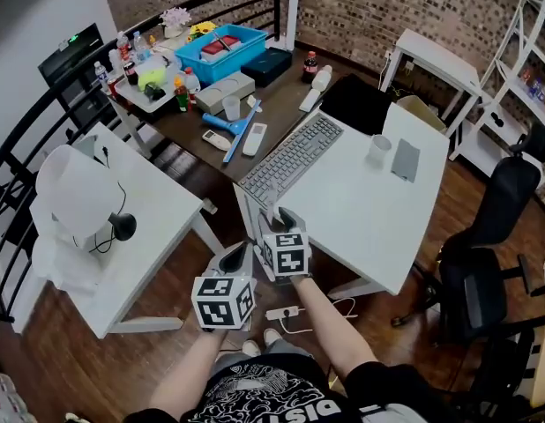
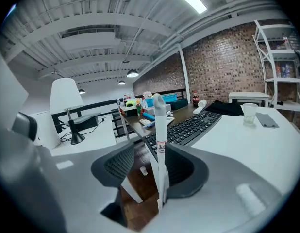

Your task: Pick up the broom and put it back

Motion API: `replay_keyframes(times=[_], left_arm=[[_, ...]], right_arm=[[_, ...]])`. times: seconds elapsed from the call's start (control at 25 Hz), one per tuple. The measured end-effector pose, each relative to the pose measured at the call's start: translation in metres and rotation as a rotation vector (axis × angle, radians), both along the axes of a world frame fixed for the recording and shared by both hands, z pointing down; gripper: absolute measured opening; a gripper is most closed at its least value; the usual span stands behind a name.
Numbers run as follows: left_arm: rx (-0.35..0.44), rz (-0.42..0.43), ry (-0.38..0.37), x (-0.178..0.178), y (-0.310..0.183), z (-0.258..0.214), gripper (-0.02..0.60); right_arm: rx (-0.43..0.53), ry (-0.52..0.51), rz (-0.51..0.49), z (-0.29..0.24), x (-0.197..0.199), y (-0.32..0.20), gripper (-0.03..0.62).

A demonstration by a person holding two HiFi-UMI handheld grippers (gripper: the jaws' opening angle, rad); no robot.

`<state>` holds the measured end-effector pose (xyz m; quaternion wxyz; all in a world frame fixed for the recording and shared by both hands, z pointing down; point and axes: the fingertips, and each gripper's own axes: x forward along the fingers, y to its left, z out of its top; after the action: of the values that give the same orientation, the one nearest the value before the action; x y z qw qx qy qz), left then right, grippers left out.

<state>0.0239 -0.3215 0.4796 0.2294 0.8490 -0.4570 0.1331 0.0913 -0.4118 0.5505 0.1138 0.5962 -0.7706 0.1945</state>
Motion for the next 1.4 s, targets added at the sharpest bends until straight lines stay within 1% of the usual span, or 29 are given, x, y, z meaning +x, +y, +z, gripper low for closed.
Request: replay_keyframes(times=[0.16, 0.44, 0.6, 0.64, 0.68, 0.8, 1.04, 1.24, 1.4], left_arm=[[0.008, -0.016, -0.018, -0.004, -0.007, 0.002, 0.005], [-0.003, -0.053, -0.03, -0.017, -0.01, 0.006, 0.005], [-0.007, -0.062, -0.047, -0.021, -0.013, 0.01, 0.005], [-0.005, -0.064, -0.05, -0.022, -0.014, 0.01, 0.005], [-0.004, -0.067, -0.052, -0.024, -0.014, 0.01, 0.005], [-0.001, -0.087, -0.052, -0.031, -0.016, 0.01, 0.005], [0.008, -0.098, -0.032, -0.033, -0.014, 0.007, 0.005], [0.036, -0.098, -0.026, -0.035, -0.008, 0.0, 0.005], [0.049, -0.12, -0.01, -0.04, -0.005, -0.003, 0.005]], right_arm=[[-0.002, 0.023, -0.014, 0.014, 0.007, -0.021, 0.167], [-0.016, 0.045, -0.041, 0.033, 0.005, -0.046, 0.167], [-0.019, 0.067, -0.021, 0.04, 0.008, -0.057, 0.167], [-0.014, 0.079, -0.009, 0.041, 0.009, -0.06, 0.146], [-0.009, 0.089, 0.0, 0.041, 0.011, -0.062, 0.102], [-0.008, 0.098, -0.005, 0.041, 0.01, -0.064, 0.097], [-0.019, 0.11, -0.05, 0.04, 0.005, -0.056, 0.097], [-0.01, 0.101, -0.085, 0.032, -0.011, -0.029, 0.097], [0.016, 0.098, -0.113, 0.02, -0.024, -0.006, 0.097]])
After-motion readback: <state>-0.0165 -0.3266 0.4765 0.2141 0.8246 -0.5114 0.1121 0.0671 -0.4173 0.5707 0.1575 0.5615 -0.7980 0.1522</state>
